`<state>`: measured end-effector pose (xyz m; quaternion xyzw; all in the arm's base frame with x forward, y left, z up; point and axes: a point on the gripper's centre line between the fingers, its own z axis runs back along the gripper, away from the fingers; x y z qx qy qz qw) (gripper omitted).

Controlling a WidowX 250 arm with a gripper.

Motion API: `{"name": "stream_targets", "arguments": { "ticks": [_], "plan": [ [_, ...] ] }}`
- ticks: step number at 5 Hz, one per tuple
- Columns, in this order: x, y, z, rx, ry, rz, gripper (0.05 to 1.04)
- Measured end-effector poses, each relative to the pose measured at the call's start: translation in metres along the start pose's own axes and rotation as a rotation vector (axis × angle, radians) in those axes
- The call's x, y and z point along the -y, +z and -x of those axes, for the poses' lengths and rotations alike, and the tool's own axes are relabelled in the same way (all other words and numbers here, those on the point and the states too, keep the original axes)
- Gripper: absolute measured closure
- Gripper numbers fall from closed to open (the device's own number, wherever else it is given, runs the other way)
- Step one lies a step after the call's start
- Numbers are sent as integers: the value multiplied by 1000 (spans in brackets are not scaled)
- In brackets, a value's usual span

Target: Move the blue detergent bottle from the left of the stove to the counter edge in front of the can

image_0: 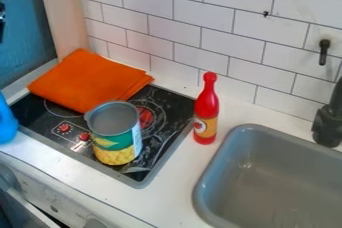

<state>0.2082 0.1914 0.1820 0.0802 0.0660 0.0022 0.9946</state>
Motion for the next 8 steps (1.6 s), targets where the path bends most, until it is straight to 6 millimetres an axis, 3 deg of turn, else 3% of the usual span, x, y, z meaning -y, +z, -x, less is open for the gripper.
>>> {"name": "stream_targets", "arguments": {
  "ticks": [5,7,8],
  "plan": [
    [-29,-39,6,-126,77,-29,83],
    [-29,-55,7,-165,97,13,83],
    [-27,-56,8,-160,100,43,139]
  ]
}}
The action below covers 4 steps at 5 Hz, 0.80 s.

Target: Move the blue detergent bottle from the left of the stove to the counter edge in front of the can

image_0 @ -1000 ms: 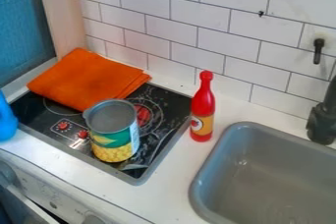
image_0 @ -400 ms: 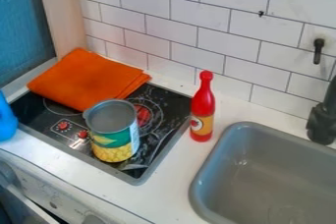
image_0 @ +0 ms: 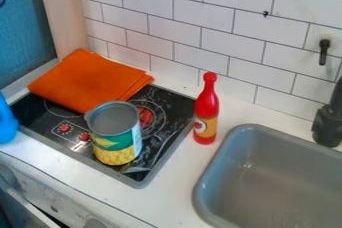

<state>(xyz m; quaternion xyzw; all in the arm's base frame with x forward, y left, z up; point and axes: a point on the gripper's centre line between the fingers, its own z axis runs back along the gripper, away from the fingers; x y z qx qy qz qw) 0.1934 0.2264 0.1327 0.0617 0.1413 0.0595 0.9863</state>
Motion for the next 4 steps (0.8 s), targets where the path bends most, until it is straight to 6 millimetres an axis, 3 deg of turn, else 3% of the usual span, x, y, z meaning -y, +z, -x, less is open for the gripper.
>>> {"name": "stream_targets", "arguments": {
  "ticks": [1,2,4],
  "plan": [
    [10,-5,2,-42,-32,70,416],
    [11,-2,2,-35,-36,82,587],
    [17,10,2,-8,-28,105,594]
  ]
}}
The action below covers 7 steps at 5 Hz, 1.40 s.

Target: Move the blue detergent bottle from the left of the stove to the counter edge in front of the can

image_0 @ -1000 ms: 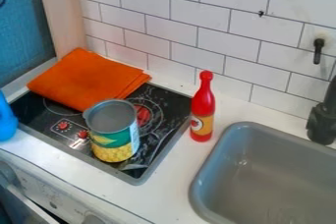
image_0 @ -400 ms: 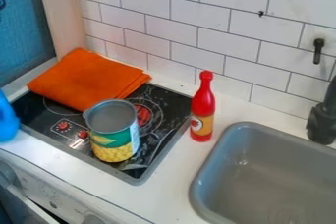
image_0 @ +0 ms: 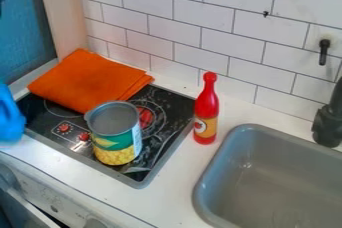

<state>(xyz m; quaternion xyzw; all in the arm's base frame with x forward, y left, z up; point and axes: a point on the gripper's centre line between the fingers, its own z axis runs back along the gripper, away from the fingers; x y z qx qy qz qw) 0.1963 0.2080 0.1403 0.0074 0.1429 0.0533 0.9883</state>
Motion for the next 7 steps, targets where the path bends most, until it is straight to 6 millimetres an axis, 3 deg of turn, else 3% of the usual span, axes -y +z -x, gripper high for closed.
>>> {"name": "stream_targets", "arguments": {
  "ticks": [1,2,4,5,6,7],
  "plan": [
    [28,46,4,115,-66,-43,594],
    [57,70,13,178,-131,-102,594],
    [139,69,35,122,-243,-71,594],
    [180,58,51,103,-308,-94,594],
    [216,36,47,95,-299,-114,594],
    [231,29,37,163,-206,-93,594]
  ]
}}
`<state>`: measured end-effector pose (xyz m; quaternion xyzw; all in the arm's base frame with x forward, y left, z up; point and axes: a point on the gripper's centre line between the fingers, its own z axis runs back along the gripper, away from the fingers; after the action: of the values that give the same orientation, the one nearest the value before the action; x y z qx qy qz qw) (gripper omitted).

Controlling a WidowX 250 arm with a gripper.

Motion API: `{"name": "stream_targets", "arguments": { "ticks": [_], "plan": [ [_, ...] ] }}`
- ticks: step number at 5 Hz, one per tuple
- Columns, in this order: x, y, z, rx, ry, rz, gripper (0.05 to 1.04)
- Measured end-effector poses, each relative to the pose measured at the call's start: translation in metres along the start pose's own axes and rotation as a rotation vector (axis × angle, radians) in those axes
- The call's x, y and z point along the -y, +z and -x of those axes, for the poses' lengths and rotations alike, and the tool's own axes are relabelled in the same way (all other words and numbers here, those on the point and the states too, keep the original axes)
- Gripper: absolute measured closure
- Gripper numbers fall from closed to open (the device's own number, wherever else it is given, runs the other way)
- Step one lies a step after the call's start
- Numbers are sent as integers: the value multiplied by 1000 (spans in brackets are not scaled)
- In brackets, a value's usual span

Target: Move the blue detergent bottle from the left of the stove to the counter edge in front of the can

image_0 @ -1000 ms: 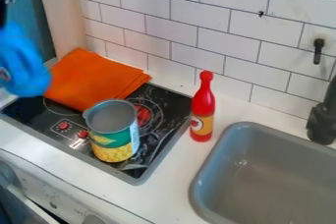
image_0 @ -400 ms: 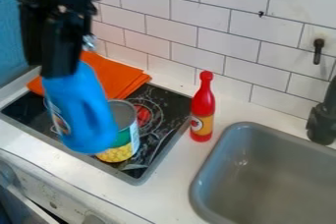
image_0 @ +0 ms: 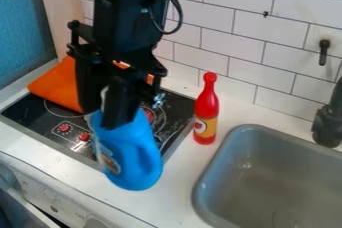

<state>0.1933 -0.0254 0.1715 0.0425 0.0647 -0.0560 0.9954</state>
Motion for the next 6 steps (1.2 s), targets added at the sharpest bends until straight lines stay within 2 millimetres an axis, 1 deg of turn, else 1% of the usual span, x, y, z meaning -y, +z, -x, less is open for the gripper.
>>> {"name": "stream_targets", "arguments": {
  "ticks": [1,2,3,4,6],
  "plan": [
    [8,-6,-12,-45,20,38,594],
    [7,-14,-18,-85,31,23,594],
    [16,-23,-19,-139,-32,3,594],
    [20,-40,-20,-153,-56,-40,594],
    [22,-44,-22,-144,-41,-34,594]
  ]
}}
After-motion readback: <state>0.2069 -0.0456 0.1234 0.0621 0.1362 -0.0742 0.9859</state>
